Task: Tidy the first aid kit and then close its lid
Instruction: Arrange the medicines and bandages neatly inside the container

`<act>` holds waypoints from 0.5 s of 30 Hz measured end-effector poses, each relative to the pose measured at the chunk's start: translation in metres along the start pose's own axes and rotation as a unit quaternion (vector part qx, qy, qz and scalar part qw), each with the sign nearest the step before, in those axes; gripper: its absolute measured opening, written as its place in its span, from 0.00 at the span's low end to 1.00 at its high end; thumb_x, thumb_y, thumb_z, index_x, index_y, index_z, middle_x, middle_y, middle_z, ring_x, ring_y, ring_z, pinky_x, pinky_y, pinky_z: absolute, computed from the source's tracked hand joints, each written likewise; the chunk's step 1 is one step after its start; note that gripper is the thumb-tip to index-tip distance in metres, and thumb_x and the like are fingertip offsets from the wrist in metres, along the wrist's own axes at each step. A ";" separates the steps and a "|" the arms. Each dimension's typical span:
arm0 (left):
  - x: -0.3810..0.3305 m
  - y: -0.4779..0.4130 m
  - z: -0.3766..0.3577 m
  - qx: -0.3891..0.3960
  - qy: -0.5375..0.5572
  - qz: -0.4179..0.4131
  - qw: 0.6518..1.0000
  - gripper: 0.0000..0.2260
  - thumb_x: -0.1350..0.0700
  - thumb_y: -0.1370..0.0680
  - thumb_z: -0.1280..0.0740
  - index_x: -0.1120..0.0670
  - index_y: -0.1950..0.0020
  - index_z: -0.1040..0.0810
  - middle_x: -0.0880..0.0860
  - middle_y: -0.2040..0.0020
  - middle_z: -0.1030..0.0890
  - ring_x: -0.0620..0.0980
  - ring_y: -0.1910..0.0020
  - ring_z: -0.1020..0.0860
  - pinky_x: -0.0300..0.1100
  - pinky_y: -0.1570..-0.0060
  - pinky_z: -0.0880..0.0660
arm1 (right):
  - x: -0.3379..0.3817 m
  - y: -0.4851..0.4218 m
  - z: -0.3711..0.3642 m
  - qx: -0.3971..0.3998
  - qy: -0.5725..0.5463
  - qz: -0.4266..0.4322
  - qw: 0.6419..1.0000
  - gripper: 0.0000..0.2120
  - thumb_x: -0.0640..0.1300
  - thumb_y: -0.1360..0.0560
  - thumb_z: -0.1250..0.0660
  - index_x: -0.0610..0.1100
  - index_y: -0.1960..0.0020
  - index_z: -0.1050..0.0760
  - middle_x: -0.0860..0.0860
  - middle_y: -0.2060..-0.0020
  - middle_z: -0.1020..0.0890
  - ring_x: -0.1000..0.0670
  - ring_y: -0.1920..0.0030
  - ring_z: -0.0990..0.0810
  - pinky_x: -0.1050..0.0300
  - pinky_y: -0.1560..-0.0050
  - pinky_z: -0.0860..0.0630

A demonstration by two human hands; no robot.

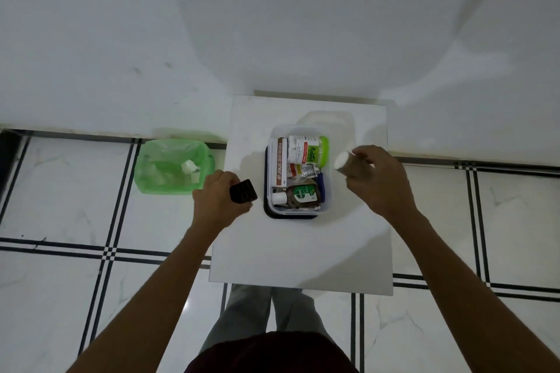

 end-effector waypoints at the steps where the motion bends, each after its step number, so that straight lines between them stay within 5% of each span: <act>1: -0.005 0.000 0.011 -0.019 0.003 -0.005 1.000 0.22 0.50 0.38 0.23 0.52 0.48 0.25 0.50 0.50 0.24 0.54 0.46 0.27 0.48 0.52 0.34 | 0.012 -0.002 0.000 0.011 -0.003 0.029 1.000 0.22 0.41 0.36 0.26 0.46 0.44 0.26 0.50 0.48 0.20 0.47 0.50 0.23 0.53 0.53 0.26; 8: -0.054 -0.004 0.064 -0.092 0.074 -0.063 0.991 0.21 0.46 0.39 0.23 0.49 0.51 0.25 0.45 0.53 0.25 0.51 0.50 0.25 0.52 0.50 0.28 | 0.061 0.001 -0.034 0.059 0.108 0.181 0.976 0.18 0.41 0.34 0.29 0.47 0.45 0.23 0.49 0.48 0.17 0.43 0.48 0.22 0.46 0.51 0.28; 15: -0.096 0.011 0.031 -0.054 0.098 0.011 0.994 0.25 0.40 0.39 0.25 0.51 0.49 0.26 0.48 0.52 0.22 0.50 0.52 0.24 0.55 0.48 0.27 | 0.050 -0.002 -0.061 0.010 0.241 0.175 0.954 0.06 0.42 0.32 0.35 0.48 0.56 0.24 0.52 0.58 0.19 0.46 0.57 0.26 0.51 0.58 0.40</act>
Point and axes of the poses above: each hand's wrist, its own y-axis away from the middle knuckle, its own z-axis out of the back of the hand, x = y × z, the point moved 5 cm from there along -y, towards the middle knuckle
